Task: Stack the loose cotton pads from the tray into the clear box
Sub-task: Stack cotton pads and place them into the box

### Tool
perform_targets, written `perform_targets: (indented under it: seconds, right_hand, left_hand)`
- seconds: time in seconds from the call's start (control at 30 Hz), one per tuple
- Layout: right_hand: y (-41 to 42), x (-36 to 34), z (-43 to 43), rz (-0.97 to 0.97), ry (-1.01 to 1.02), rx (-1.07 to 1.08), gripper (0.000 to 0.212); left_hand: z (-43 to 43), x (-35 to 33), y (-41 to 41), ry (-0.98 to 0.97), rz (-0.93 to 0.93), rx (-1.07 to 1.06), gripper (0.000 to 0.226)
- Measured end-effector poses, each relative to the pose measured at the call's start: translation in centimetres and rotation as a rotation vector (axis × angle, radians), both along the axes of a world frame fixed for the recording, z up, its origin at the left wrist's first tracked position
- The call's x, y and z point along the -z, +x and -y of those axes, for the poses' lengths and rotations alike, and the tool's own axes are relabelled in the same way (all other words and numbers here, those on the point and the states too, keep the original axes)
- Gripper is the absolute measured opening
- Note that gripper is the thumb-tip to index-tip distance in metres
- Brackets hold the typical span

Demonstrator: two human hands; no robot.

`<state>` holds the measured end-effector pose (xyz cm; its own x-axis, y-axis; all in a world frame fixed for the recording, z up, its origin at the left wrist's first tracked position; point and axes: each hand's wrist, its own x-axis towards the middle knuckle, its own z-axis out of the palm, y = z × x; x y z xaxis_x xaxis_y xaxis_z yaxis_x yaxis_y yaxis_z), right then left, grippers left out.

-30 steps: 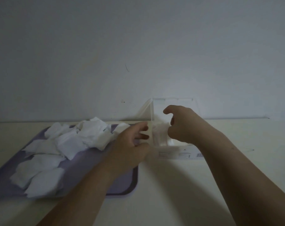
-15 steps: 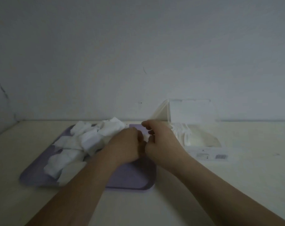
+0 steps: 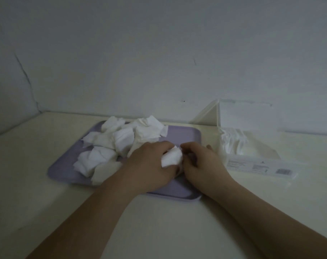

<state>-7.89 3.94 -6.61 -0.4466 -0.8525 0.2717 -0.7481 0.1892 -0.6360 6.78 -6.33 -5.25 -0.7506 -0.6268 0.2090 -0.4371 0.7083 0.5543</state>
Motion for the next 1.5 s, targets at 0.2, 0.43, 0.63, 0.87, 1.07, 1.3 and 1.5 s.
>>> perform_targets:
  seconds: [0.2,0.43,0.63,0.87,1.07,1.3,1.5]
  right_hand:
    - [-0.5,-0.4,-0.4,0.225,-0.091,-0.158,0.065]
    - [-1.7,0.7,0.5,0.22,-0.164,-0.11,0.029]
    - [-0.8,1.0,0.5,0.041,-0.203,-0.166,0.058]
    - [-0.8,1.3,0.7,-0.103,-0.199,-0.187,0.055]
    - [-0.8,1.4,0.7,-0.07,-0.19,-0.165,0.051]
    - [-1.6,1.2,0.5,0.116,-0.162,-0.15,0.049]
    - [-2.1,1.0,0.6,0.318,-0.226,-0.038,0.029]
  left_hand:
    - [0.3,0.9,-0.6,0.221,-0.263,-0.026,0.061]
    - [1.0,1.8,-0.6,0.331,-0.363,-0.026,0.065]
    - [1.1,1.8,-0.8,0.283,-0.347,-0.021,0.041]
    - [1.3,0.9,-0.8,0.334,-0.402,-0.132,0.006]
    - [1.1,0.7,-0.8,0.359,-0.402,-0.179,0.018]
    - [1.3,0.8,-1.0,0.174,-0.431,-0.087,0.015]
    - [4.3,1.1,0.9,-0.342,-0.16,-0.332,0.043]
